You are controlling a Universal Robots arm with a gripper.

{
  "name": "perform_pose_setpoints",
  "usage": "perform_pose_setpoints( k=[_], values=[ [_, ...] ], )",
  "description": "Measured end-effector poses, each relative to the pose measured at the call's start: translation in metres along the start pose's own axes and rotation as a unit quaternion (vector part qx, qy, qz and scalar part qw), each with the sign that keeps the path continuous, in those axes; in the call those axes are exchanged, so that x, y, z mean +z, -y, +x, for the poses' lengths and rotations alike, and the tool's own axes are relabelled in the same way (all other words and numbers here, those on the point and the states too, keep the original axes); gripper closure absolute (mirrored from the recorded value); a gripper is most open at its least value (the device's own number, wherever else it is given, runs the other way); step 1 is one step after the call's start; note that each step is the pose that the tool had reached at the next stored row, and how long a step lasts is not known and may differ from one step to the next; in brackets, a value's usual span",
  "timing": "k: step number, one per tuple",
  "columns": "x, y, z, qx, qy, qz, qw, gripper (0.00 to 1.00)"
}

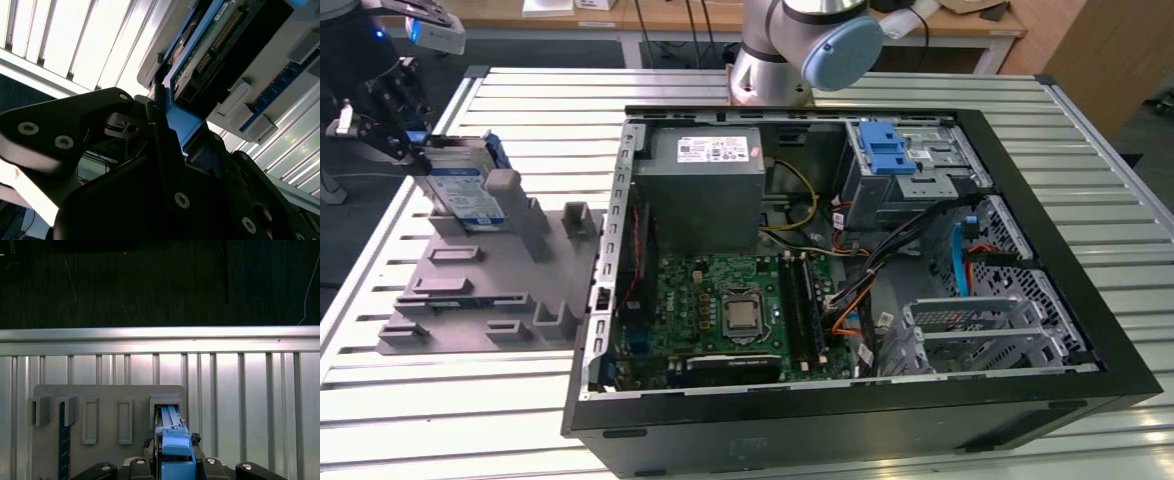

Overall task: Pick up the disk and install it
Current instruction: 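Pick up the disk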

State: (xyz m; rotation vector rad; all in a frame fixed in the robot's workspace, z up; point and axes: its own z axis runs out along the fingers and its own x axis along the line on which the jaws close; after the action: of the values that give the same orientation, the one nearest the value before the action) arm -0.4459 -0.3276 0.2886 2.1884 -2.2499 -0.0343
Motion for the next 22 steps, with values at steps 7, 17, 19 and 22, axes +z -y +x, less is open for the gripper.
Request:
perform_pose_setpoints(
  k=[7, 17, 19, 22],
  values=[
    [0.0001, 0.0, 0.0, 0.0, 0.0, 0.0001, 1.0, 0.63],
    [-0.0039, 0.0, -0.0001, 0.0, 0.0, 0.0001, 1.0, 0.63],
    [-0.0052, -0.0001, -0.0001, 0.0, 0.0, 0.0001, 1.0, 0.63],
    [-0.0072, -0.0001, -0.0001, 0.0, 0.0, 0.0001, 1.0, 0.63]
  ],
)
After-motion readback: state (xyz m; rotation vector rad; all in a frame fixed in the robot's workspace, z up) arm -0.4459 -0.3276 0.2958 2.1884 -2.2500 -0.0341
